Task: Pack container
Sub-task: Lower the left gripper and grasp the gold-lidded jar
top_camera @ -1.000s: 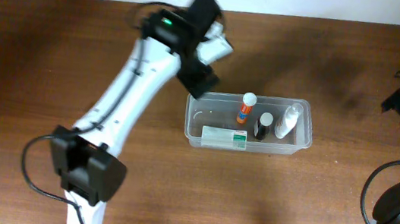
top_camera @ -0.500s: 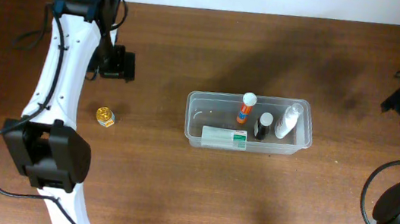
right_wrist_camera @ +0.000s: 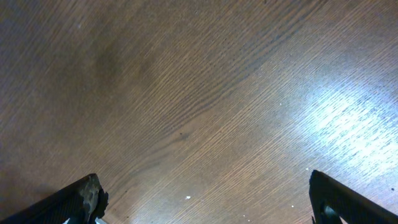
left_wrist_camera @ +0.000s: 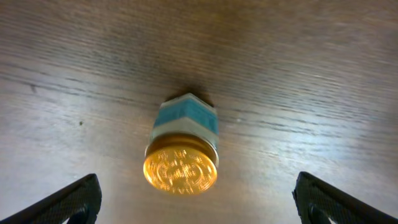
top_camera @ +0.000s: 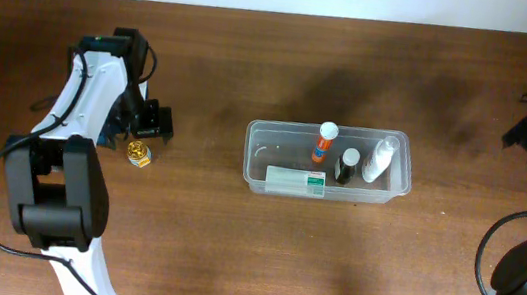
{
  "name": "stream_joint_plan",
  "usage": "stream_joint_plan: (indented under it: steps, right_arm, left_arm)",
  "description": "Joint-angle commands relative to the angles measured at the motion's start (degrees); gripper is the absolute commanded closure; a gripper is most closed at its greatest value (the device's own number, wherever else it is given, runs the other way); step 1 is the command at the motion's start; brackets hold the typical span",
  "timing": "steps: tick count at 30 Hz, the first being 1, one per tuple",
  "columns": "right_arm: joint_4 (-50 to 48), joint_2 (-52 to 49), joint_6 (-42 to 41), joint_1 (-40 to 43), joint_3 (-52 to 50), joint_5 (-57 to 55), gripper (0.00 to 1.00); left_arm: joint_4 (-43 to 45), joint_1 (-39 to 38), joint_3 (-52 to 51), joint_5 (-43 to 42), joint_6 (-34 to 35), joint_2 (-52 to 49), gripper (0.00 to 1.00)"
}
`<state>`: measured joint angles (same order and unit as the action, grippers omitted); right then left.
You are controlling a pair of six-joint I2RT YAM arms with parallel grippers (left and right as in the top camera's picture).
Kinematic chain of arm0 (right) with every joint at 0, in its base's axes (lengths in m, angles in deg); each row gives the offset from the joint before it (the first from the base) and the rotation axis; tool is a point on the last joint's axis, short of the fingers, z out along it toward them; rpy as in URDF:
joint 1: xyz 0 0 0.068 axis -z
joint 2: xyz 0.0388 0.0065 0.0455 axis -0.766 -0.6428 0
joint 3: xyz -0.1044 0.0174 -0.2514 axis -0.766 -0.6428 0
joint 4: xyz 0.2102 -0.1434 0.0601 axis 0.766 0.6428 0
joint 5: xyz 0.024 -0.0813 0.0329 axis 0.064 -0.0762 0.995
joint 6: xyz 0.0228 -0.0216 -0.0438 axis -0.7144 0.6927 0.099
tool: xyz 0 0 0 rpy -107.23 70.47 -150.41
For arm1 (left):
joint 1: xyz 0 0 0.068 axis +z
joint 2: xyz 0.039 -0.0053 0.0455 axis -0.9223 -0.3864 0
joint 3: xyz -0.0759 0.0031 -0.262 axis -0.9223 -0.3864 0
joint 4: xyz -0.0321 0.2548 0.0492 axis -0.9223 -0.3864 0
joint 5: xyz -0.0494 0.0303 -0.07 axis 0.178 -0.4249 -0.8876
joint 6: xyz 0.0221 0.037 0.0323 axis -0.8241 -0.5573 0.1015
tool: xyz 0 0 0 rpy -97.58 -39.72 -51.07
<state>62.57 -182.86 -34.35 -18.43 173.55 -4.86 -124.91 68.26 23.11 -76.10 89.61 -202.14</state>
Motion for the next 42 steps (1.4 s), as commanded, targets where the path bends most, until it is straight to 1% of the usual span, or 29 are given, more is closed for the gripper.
stream_joint_plan:
  steps: [1, 8, 14, 29, 31, 35, 37, 40, 42]
  right_arm:
    - [-0.15, 0.28, -0.48, -0.04, 0.09, -0.11, 0.02]
    - [-0.15, 0.28, -0.48, -0.04, 0.09, -0.11, 0.02]
    - [-0.15, 0.28, -0.48, -0.04, 0.09, -0.11, 0.02]
    - [-0.15, 0.28, -0.48, -0.04, 0.09, -0.11, 0.02]
    - [-0.15, 0.26, -0.48, -0.04, 0.09, -0.11, 0.02]
    - [-0.15, 0.28, -0.48, -0.04, 0.09, -0.11, 0.02]
    - [-0.15, 0.28, -0.48, -0.04, 0.09, -0.11, 0.02]
    - [-0.15, 0.28, -0.48, -0.04, 0.09, -0.11, 0.02]
    - [-0.15, 0.28, -0.48, -0.04, 0.09, -0.11, 0.02]
  left_arm:
    - [2.34, 0.44, -3.1, -1.4, 0.48, 1.55, 0.01]
    - [7.21, 0.57, -7.76, -1.42, -0.83, 1.53, 0.02]
    - [8.57, 0.68, -7.87, -1.4, -2.12, 1.53, 0.06]
    - [11.41, 0.68, -11.58, -1.88, -2.1, 1.53, 0.07]
    - [11.41, 0.68, -11.58, -1.88, -2.1, 1.53, 0.11]
    - [11.43, 0.68, -11.58, -1.88, -2.08, 1.53, 0.32]
    - [11.5, 0.68, -11.58, -1.86, -2.1, 1.53, 0.37]
    - [11.93, 0.68, -11.58, -1.86, -2.1, 1.53, 0.39]
    - [12.26, 0.68, -11.58, -1.86, -2.1, 1.53, 0.43]
